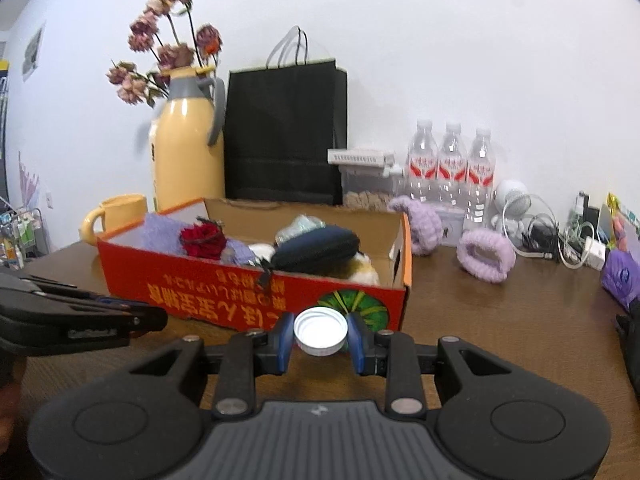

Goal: Organize objects
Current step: 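Release the orange clip into the box with the left tool while the right tool drops the cap in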

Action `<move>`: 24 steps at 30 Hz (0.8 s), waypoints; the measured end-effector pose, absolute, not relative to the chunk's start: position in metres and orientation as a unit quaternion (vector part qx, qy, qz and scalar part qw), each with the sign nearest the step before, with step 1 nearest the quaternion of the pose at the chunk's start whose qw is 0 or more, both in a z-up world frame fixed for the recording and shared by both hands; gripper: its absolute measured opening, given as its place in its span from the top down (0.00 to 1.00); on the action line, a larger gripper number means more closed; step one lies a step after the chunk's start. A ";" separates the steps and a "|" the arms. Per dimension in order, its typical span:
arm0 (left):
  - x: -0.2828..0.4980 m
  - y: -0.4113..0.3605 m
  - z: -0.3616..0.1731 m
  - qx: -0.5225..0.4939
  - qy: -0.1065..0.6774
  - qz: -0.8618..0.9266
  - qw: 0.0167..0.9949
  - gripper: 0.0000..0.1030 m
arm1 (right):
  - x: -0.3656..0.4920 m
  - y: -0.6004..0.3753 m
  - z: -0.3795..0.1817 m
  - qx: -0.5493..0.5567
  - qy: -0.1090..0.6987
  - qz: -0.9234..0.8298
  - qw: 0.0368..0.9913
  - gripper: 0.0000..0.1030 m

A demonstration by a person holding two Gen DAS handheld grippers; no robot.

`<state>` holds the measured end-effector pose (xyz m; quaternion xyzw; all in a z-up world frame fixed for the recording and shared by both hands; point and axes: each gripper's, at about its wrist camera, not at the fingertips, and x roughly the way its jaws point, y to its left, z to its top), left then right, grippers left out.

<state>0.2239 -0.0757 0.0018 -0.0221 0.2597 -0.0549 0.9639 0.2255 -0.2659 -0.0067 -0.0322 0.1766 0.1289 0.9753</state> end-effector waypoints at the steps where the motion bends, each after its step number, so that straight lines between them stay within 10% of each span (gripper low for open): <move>1: 0.220 -0.074 0.006 -0.025 0.252 -0.057 0.966 0.88 | 0.223 -0.265 -0.004 -0.030 0.170 0.132 0.976 0.73; 24: 0.331 -0.024 0.056 -0.044 0.200 -0.075 0.976 0.87 | 0.341 -0.203 0.039 -0.028 0.176 0.160 0.971 0.73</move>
